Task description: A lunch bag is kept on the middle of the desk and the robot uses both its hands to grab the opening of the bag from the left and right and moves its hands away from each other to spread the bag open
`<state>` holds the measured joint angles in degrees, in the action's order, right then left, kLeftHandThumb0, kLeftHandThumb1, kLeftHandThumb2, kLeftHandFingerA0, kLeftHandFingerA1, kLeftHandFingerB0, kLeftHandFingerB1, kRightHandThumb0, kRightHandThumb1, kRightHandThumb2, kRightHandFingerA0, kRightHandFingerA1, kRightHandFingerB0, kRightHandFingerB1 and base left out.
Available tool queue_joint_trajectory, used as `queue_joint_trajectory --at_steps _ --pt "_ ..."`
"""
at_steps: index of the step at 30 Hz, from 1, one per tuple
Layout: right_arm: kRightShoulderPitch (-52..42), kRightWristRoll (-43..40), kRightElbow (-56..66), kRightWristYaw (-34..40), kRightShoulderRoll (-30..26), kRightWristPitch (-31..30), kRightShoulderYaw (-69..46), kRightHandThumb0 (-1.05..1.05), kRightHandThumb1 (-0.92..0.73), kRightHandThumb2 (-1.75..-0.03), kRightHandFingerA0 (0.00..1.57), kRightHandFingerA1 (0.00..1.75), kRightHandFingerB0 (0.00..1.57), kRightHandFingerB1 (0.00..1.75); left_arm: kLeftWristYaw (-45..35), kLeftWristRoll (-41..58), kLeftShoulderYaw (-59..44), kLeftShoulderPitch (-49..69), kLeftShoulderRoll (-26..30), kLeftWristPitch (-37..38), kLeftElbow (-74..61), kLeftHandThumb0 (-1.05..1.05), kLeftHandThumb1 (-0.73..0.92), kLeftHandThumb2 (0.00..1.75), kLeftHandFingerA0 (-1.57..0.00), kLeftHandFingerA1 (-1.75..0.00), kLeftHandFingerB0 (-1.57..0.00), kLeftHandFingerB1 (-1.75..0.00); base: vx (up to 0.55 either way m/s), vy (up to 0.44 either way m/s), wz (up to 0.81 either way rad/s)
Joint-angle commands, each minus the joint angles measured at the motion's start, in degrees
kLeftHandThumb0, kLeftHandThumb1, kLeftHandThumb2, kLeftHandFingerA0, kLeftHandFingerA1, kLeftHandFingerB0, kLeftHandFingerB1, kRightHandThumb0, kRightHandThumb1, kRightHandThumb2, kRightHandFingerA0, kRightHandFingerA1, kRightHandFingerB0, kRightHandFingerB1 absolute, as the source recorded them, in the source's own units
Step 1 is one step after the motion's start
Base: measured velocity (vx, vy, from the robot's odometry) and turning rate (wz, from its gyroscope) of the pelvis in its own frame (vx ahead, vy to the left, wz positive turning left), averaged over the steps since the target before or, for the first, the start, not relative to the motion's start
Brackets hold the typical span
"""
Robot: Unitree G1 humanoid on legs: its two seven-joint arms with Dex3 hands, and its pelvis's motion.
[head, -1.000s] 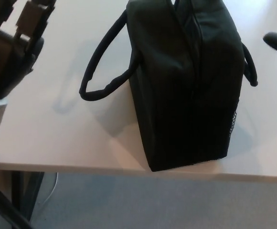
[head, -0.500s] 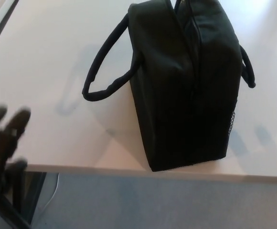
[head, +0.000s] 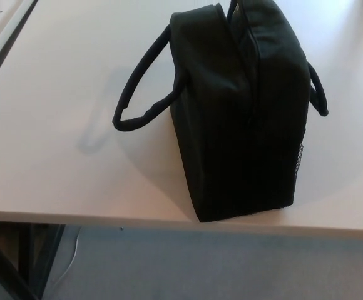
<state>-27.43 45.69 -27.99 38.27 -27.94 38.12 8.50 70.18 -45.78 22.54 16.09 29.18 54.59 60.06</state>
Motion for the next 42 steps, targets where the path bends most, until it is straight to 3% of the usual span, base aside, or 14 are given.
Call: queue_joint_trajectory --at_steps 1,4,6,7,11,12,22,23,25,28,30,32,33,42 --pt "-0.64 2.73 -2.87 -3.54 0.49 -2.02 6.37 -0.56 -0.83 -0.64 0.25 0.32 0.00 0.22 -12.34 14.99 -3.81 4.75 0.03 18.60 4.04 -0.47 0.86 0.65 -0.44 -0.37 -0.20 -0.28 0.00 0.000 0.00" --pt "1.91 6.48 -0.96 -1.35 1.58 -8.63 7.29 -0.65 -0.66 -0.93 0.17 0.45 0.00 0.19 -17.80 17.45 -4.67 2.80 -0.32 16.69 3.48 -0.60 0.72 0.95 -0.33 -0.48 -0.12 -0.39 0.00 0.000 0.00" --pt "3.06 7.75 0.50 -1.11 1.80 -11.04 7.85 -0.61 -0.85 -0.65 0.22 0.31 0.00 0.24 -19.66 16.93 -5.28 0.53 -0.29 14.32 3.75 -0.62 0.73 0.96 -0.34 -0.48 -0.14 -0.40 0.00 0.000 0.00" --pt "4.20 7.71 0.04 -0.37 1.76 -10.74 8.14 -0.67 -0.69 -0.97 0.17 0.46 0.00 0.22 -20.24 16.79 -5.67 -0.74 -0.26 13.72 3.99 -0.62 0.73 0.97 -0.35 -0.48 -0.14 -0.40 0.00 0.000 0.00" --pt "5.87 4.86 -0.70 -1.42 1.58 -9.60 8.15 -0.62 -0.86 -0.68 0.24 0.32 0.02 0.16 -22.98 18.16 -6.84 -1.89 0.04 13.90 3.17 -0.60 0.73 0.96 -0.36 -0.48 -0.16 -0.41 0.00 0.000 0.00" --pt "6.17 2.65 -0.78 -3.56 1.17 -8.06 7.89 -0.59 -0.86 -0.69 0.25 0.33 0.02 0.15 -22.69 18.34 -7.07 -1.90 -0.17 14.80 3.07 -0.50 0.83 0.65 -0.50 -0.38 -0.24 -0.29 0.00 0.000 0.00" --pt "17.64 5.54 -8.01 -1.11 0.59 -5.37 12.06 -0.52 -0.79 -0.67 0.27 0.33 0.08 0.17 -27.93 19.71 -9.66 -2.30 -1.50 13.20 0.11 -0.58 0.72 0.95 -0.44 -0.52 -0.16 -0.42 0.00 0.000 0.00" --pt "17.72 6.71 -8.32 -0.40 0.58 -6.57 13.23 -0.31 -0.61 -1.11 0.01 0.47 0.00 0.50 -28.45 19.75 -9.89 -1.71 -1.55 13.14 -0.22 -0.58 0.72 0.95 -0.42 -0.52 -0.15 -0.42 0.00 0.000 0.00" --pt "17.80 8.37 -8.17 -1.23 0.46 -9.02 15.42 -0.31 -0.62 -1.11 0.00 0.47 0.00 0.49 -29.53 20.21 -10.33 -1.17 -1.61 13.27 -0.42 -0.52 0.87 0.66 -0.49 -0.39 -0.21 -0.29 0.00 0.000 0.00" --pt "18.48 9.62 -9.05 0.38 0.19 -10.39 18.23 -0.31 -0.61 -1.10 0.00 0.47 0.00 0.50 -31.28 20.70 -11.37 -1.55 -1.61 13.24 -0.56 -0.55 0.71 0.93 -0.43 -0.52 -0.15 -0.41 0.00 0.000 0.00" --pt "18.90 9.01 -9.44 0.49 0.11 -10.23 18.67 -0.53 -0.81 -0.69 0.20 0.32 0.07 0.17 -32.35 21.24 -11.87 -1.85 -1.73 13.15 -0.53 -0.54 0.71 0.93 -0.43 -0.52 -0.16 -0.41 0.00 0.000 0.00" --pt "18.80 7.61 -9.55 1.29 -0.13 -9.46 18.50 -0.30 -0.64 -1.12 0.00 0.47 0.00 0.49 -33.61 21.61 -12.36 -1.81 -1.94 13.38 -0.63 -0.56 0.70 0.93 -0.43 -0.51 -0.15 -0.41 0.00 0.000 0.00" --pt "18.63 7.18 -9.56 1.76 -0.26 -9.11 18.29 -0.50 -0.79 -0.66 0.22 0.32 0.11 0.23 -33.71 21.39 -12.48 -1.77 -2.03 13.23 -0.75 -0.55 0.70 0.92 -0.43 -0.51 -0.15 -0.41 0.00 0.000 0.00" --pt "17.61 6.95 -9.18 2.66 -0.77 -9.11 18.56 -0.49 -0.79 -0.65 0.21 0.30 0.15 0.27 -36.55 21.51 -13.96 -0.86 -2.74 13.28 -1.07 -0.58 0.70 0.93 -0.44 -0.52 -0.14 -0.41 0.00 0.000 0.00"
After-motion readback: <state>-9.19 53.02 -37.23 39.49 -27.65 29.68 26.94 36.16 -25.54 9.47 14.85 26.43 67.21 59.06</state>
